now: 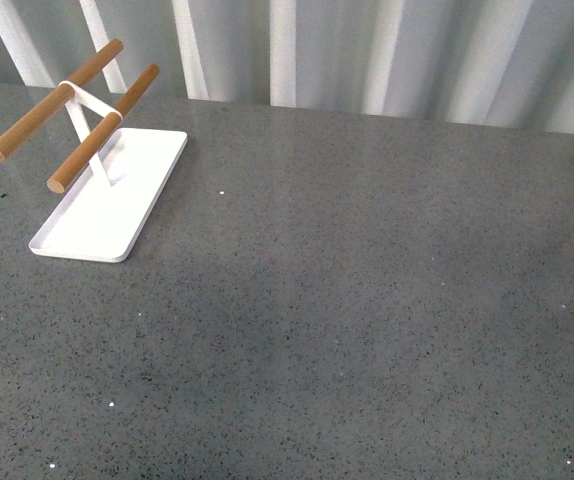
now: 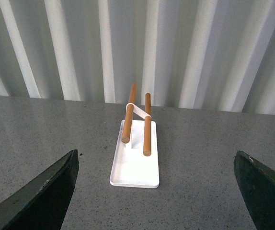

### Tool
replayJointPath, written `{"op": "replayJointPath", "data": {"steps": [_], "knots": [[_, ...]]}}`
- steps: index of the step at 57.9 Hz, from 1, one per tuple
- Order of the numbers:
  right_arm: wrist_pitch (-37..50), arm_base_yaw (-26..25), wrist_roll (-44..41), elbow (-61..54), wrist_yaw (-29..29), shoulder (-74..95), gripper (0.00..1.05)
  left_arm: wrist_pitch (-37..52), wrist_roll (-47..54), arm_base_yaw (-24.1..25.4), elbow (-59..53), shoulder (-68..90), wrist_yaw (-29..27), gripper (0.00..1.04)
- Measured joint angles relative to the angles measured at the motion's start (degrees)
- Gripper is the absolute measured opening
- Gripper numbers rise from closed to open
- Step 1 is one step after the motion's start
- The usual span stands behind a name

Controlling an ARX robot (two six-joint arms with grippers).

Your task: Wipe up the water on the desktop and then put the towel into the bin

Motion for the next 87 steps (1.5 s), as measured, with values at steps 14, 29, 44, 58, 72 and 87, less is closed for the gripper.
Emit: {"op": "replayJointPath", "data": {"steps": [14,29,44,58,72,87], "knots": [[-0.59,-1.62,-5.90,1.51,4.96,7.19,0.03,0.00,0.00,0.00,0.00,0.00,0.00,0.98],[-4.59,0.55,-11.02,6.36,6.73,11.72,0.49,0.00,0.00,0.00,0.00,0.00,0.02,0.98],[-5.22,1.84,-13.42,6.71,7.23,11.69,0.93,0.00,0.00,0.00,0.00,0.00,0.00,0.98],[-11.61,0.72,-14.14,6.75,3.21,11.85,0.98,0.00,0.00,0.00,0.00,0.00,0.00,0.98],[-17.53,-2.47,-8.48,8.00,-6.14,13.44,0.98,0.00,0.00,0.00,0.00,0.00,0.00,0.98],[-20.50,-3.34,-9.22,8.02,-14.84,14.40,0.98,0.00,0.00,0.00,0.00,0.00,0.00,0.98]]}}
